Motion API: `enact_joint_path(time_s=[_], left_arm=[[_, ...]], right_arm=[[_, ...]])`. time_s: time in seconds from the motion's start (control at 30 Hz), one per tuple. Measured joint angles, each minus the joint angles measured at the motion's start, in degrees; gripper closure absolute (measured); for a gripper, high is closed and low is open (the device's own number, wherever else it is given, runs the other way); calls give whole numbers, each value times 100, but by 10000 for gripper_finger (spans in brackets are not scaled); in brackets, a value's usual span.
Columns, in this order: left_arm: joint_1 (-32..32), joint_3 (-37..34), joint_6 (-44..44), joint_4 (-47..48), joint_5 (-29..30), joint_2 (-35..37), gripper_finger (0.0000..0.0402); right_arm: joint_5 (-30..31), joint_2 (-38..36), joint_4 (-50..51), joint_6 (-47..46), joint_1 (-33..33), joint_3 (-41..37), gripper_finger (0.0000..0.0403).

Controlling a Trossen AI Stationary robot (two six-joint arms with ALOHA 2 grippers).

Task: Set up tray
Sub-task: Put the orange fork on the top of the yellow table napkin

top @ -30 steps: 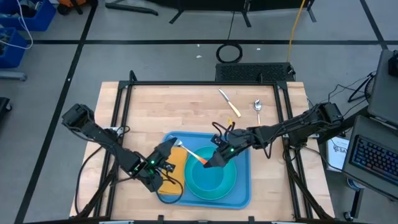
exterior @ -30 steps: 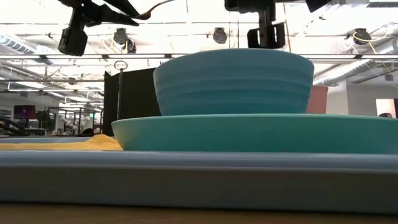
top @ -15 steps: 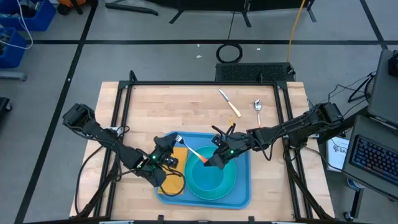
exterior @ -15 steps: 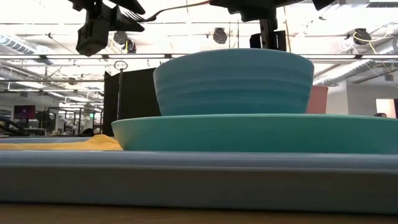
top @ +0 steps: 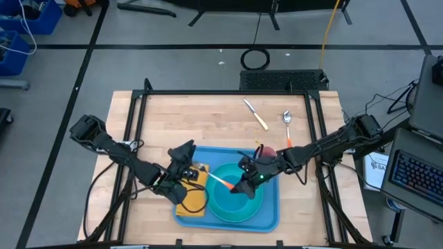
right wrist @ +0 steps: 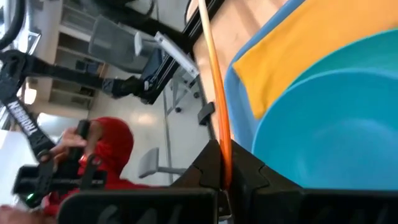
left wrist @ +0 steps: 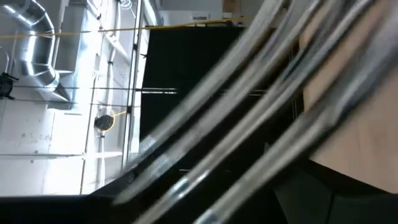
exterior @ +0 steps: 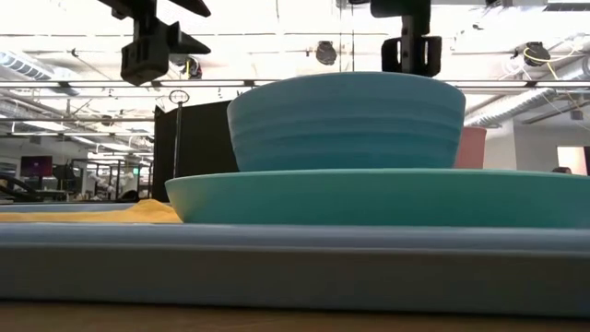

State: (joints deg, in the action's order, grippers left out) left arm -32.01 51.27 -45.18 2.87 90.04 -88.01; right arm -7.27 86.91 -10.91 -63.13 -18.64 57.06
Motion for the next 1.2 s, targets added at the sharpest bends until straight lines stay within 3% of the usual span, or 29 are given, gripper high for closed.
enact_joint_path(time_s=[0.33, 0.63, 0.83, 1.0, 1.2], left_arm=[[66, -2, 249, -2, 2, 0, 156], [63, -4, -912, 50, 2, 0, 156], [60, -4, -1013, -13, 2, 1, 156], [131, -4, -2512, 30, 2, 5, 156], [257, -4, -2208, -190, -57, 4, 156]], right_arm=[[133, 0, 96, 65, 1, 0, 401], [214, 0, 224, -7, 1, 4, 402], [280, 0, 236, 27, -25, 4, 402], [283, 2, 133, 193, -53, 4, 402], [299, 4, 108, 378, -60, 4, 402]])
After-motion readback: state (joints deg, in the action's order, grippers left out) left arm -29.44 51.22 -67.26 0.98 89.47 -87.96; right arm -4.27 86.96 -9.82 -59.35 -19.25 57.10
